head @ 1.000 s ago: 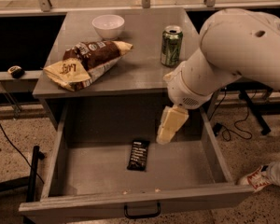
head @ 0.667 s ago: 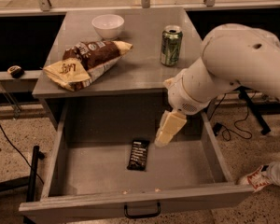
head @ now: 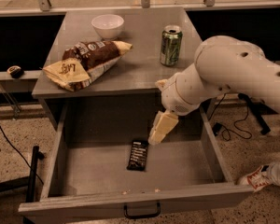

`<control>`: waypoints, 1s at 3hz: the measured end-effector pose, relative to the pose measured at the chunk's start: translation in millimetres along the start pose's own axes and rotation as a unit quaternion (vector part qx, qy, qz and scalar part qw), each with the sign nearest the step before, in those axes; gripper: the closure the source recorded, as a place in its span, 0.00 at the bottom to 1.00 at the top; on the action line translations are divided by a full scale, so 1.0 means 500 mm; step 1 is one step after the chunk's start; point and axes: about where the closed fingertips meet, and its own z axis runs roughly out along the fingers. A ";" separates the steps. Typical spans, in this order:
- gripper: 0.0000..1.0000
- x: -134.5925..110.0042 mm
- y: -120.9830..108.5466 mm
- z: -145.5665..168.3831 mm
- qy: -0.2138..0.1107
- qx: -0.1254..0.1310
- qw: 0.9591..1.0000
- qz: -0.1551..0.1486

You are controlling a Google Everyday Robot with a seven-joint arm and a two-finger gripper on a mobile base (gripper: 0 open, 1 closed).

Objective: Pick rxbar chocolate from top drawer and place on counter

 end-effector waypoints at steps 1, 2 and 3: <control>0.00 0.005 -0.002 0.032 -0.001 -0.011 1.000 0.009; 0.00 0.003 -0.001 0.050 -0.004 -0.014 1.000 0.008; 0.00 0.003 0.000 0.057 -0.008 -0.015 1.000 0.008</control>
Offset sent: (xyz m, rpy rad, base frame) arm 0.0543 0.0559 -0.1275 0.0723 0.0717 0.0707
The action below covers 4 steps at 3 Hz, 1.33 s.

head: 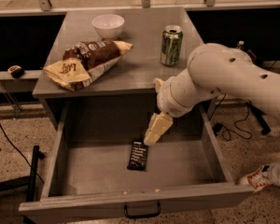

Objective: Pick rxbar chocolate from top drawer and place on counter

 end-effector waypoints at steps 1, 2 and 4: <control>0.00 -0.005 0.007 -0.002 -0.007 -0.004 1.000 0.001; 0.00 -0.005 0.007 -0.002 -0.007 -0.004 1.000 0.001; 0.00 -0.020 0.014 -0.115 -0.017 0.065 0.993 -0.092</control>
Offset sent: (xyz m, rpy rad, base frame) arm -0.0288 -0.0744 0.0414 0.2533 -0.4620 -0.1515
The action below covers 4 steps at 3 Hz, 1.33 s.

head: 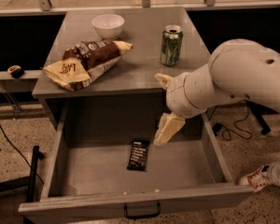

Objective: Pick rxbar chocolate from top drawer and place on counter

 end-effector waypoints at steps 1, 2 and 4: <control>0.00 -0.012 0.000 -0.046 -0.008 0.028 0.999 -0.036; 0.00 -0.010 0.000 -0.049 -0.007 0.030 0.999 -0.044; 0.00 0.039 0.158 0.138 0.005 -0.100 0.993 0.061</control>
Offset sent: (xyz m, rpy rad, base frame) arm -0.0089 -0.0049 0.0170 -0.0042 -0.0718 0.0301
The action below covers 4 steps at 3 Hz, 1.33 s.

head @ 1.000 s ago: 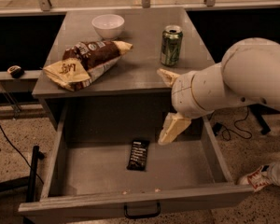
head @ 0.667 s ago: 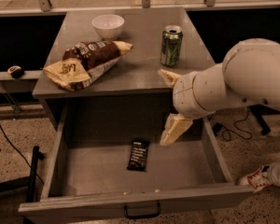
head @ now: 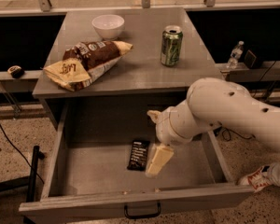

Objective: Pick rxbar chocolate from top drawer and place on counter

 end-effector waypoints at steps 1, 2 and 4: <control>0.00 0.002 0.004 0.003 0.001 -0.002 1.000 0.007; 0.00 0.019 -0.010 0.033 -0.009 0.005 1.000 0.018; 0.00 0.127 -0.001 0.220 -0.028 -0.024 0.996 0.085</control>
Offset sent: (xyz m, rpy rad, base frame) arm 0.0258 -0.0034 -0.0406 0.0632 0.0064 -0.0657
